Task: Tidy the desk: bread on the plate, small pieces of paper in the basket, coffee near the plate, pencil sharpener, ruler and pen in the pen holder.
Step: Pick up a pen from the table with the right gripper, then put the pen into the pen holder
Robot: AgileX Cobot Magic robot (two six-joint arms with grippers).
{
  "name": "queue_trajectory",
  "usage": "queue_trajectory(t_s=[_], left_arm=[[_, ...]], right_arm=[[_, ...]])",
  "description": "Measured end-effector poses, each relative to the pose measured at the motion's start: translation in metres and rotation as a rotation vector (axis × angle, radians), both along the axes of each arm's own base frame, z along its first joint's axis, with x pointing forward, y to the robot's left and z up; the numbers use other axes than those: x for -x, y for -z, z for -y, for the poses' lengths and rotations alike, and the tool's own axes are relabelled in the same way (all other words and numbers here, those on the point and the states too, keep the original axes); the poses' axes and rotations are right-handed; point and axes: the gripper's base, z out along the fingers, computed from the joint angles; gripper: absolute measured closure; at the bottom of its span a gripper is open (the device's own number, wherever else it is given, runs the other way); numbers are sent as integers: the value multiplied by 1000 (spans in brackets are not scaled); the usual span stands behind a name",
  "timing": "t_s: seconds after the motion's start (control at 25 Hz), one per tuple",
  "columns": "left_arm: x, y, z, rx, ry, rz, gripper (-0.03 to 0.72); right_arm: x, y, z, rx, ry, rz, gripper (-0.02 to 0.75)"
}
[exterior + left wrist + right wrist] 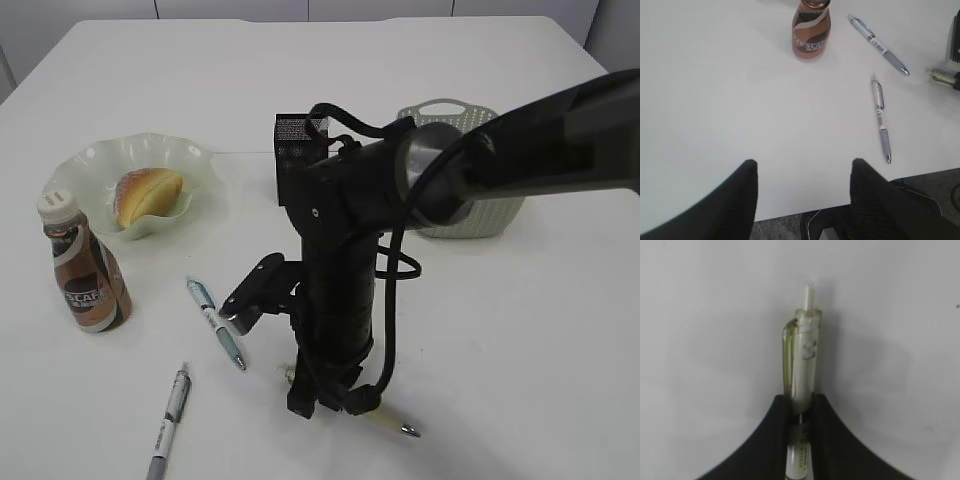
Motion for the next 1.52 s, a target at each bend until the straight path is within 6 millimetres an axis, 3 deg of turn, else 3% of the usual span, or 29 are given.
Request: queue_trajectory(t_s=[0.32, 0.72, 0.88, 1.04, 1.32, 1.52], left_arm=[[0, 0, 0, 0, 0, 0, 255], [0, 0, 0, 0, 0, 0, 255], [0, 0, 1, 10, 3, -2, 255], [0, 0, 1, 16, 5, -2, 255], [0, 0, 1, 16, 5, -2, 255], [0, 0, 3, 30, 7, -5, 255]], right_arm=[[-11, -33, -8, 75, 375, -59, 676], [-28, -67, -17, -22, 526, 66, 677], [-24, -98, -13, -184, 542, 188, 677], [-4, -122, 6, -359, 522, 354, 677], [30, -147, 35, -669, 350, 718, 677], [21, -147, 46, -826, 298, 874, 677]])
